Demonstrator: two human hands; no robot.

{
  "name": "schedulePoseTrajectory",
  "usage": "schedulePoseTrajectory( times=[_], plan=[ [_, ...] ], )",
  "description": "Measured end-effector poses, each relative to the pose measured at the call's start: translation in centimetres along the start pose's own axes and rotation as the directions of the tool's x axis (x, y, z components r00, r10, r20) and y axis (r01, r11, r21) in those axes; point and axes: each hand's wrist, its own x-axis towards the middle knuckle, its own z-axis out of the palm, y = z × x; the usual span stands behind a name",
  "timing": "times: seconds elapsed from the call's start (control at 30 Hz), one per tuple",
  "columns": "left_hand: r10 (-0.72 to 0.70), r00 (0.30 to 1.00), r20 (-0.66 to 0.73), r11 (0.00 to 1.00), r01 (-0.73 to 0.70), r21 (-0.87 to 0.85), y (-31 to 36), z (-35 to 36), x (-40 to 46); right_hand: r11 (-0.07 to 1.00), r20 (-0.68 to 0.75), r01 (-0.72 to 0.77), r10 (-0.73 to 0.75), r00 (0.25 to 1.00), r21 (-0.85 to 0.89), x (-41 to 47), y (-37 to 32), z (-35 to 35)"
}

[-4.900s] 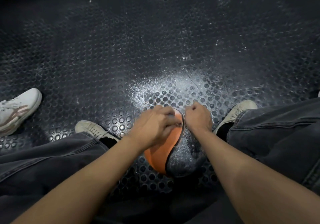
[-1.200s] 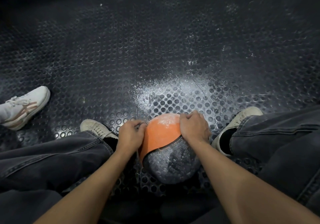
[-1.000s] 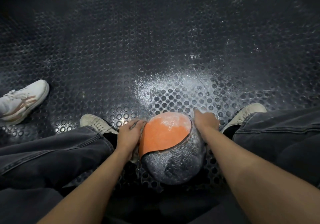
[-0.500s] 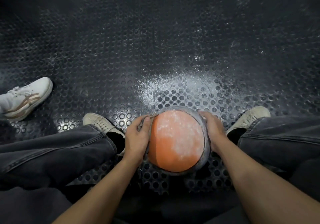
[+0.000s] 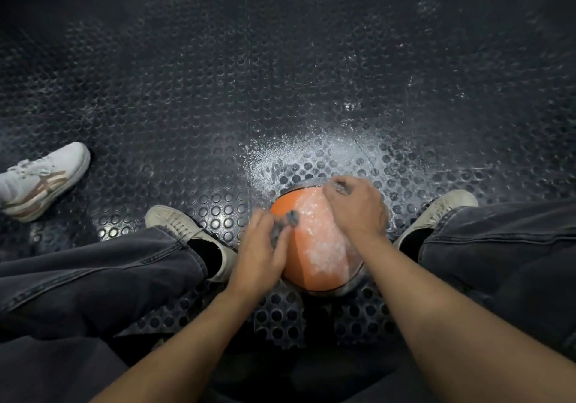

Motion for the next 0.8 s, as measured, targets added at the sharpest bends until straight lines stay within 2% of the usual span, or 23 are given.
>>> schedulePoseTrajectory(
  times=[0.07,0.13,0.17,0.27,0.3,0.4,0.53,0.67,0.73,0.8],
  plan=[
    [0.097,0.992,0.085,0.995,-0.099,0.021,0.3,0.0,-1.2,0.998,0.028,-0.033,0.031,0.999,0.048,1.5,0.3,-0.6],
    [0.123,0.990,0.074,0.991,-0.126,0.044,0.8,0.5,-0.1,0.998,0.058,-0.014,0.010,0.998,0.059,2.1,0.6,-0.8],
    [0.080,0.996,0.043,0.995,-0.082,0.052,1.3,0.7,1.3,0.999,0.059,-0.007,0.005,0.998,0.044,2.2,0.6,-0.8],
    [-0.172,0.985,-0.003,0.980,0.172,0.101,1.9,1.0,5.3,1.000,0.018,-0.019,0.019,1.000,0.023,2.0,0.2,0.1],
    [-0.168,0.986,-0.004,0.979,0.167,0.120,1.8,0.9,5.4,0.999,-0.007,-0.032,0.032,0.999,0.033,1.9,0.0,0.2],
    [-0.004,0.999,0.032,0.996,0.001,0.094,2.2,0.5,2.3,0.993,-0.017,-0.094,0.096,0.995,0.069,2.6,0.0,-0.1],
    [0.034,0.996,0.084,0.994,-0.042,0.097,2.6,0.7,0.5,0.998,0.053,0.000,-0.003,0.999,0.061,2.7,0.6,-0.2],
    [-0.210,0.977,0.037,0.978,0.209,0.018,3.8,0.3,6.0,0.999,-0.017,0.001,0.000,1.000,0.037,2.3,0.4,0.4],
    [-0.149,0.987,0.066,0.983,0.141,0.118,3.8,0.1,5.3,0.996,-0.046,-0.057,0.060,0.997,0.065,2.4,0.4,0.4],
    [-0.017,0.993,0.115,0.991,0.001,0.136,3.7,-0.1,2.6,0.991,-0.014,-0.088,0.090,0.996,0.096,2.6,0.7,0.1]
  ],
)
